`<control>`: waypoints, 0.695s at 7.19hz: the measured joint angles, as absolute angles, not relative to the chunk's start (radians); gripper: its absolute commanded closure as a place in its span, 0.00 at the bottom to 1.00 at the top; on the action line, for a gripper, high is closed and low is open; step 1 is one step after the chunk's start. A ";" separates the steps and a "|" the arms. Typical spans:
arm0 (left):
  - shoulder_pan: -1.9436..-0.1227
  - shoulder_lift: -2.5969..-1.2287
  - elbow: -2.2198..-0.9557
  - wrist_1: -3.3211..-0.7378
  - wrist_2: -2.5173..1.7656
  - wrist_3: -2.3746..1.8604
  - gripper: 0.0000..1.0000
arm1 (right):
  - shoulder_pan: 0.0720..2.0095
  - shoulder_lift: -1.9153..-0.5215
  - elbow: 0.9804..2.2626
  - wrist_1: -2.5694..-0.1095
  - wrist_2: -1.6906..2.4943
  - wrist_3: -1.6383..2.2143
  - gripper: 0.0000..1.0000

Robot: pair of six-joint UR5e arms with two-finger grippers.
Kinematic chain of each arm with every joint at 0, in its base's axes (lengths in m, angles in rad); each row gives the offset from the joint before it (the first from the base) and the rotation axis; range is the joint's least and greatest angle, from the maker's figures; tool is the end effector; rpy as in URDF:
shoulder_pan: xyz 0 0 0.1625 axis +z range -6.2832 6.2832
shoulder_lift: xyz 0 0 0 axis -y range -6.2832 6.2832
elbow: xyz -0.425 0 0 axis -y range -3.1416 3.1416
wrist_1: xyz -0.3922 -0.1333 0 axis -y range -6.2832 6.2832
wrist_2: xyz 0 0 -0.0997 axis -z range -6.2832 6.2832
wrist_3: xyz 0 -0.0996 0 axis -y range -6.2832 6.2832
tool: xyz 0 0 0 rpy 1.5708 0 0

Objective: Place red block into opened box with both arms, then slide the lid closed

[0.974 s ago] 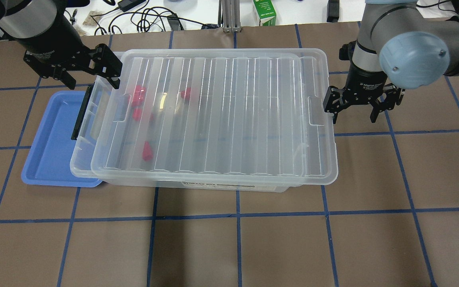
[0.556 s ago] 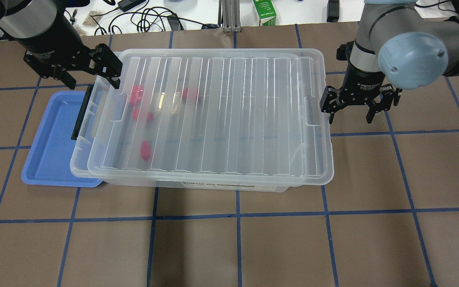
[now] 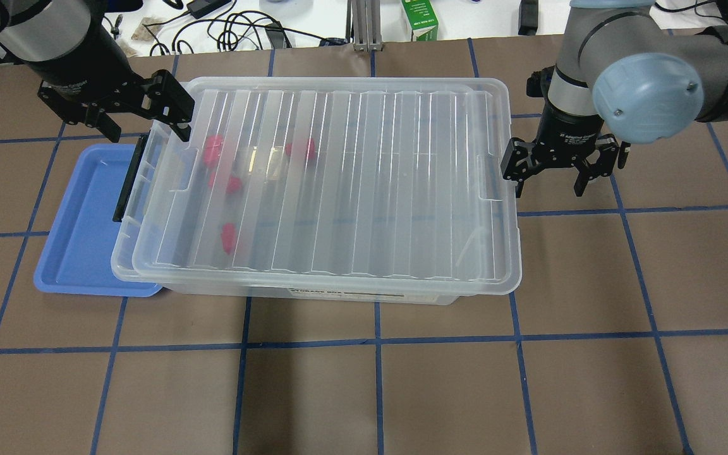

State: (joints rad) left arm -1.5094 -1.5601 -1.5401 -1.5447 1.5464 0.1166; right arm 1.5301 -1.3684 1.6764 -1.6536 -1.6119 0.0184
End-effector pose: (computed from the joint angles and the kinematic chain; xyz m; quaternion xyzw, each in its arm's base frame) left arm -0.1052 -0.5009 0.5111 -0.0280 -0.9990 0.0347 0.0091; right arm 0.1074 -0.5390 0.3407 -0.0270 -0.9931 -0.1126 0.0192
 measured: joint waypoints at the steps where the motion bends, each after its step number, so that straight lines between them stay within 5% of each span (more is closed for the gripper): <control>1: -1.509 -1.560 -1.540 -1.545 1.546 0.117 0.00 | 1.530 -1.368 1.677 -1.654 -1.607 0.018 0.00; 5: -1.510 -1.561 -1.540 -1.545 1.546 0.116 0.00 | 1.537 -1.370 1.673 -1.654 -1.600 0.017 0.00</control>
State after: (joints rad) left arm -1.5097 -1.5607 -1.5401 -1.5447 1.5463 0.1156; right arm 1.5366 -1.3696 1.6731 -1.6536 -1.6000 0.0171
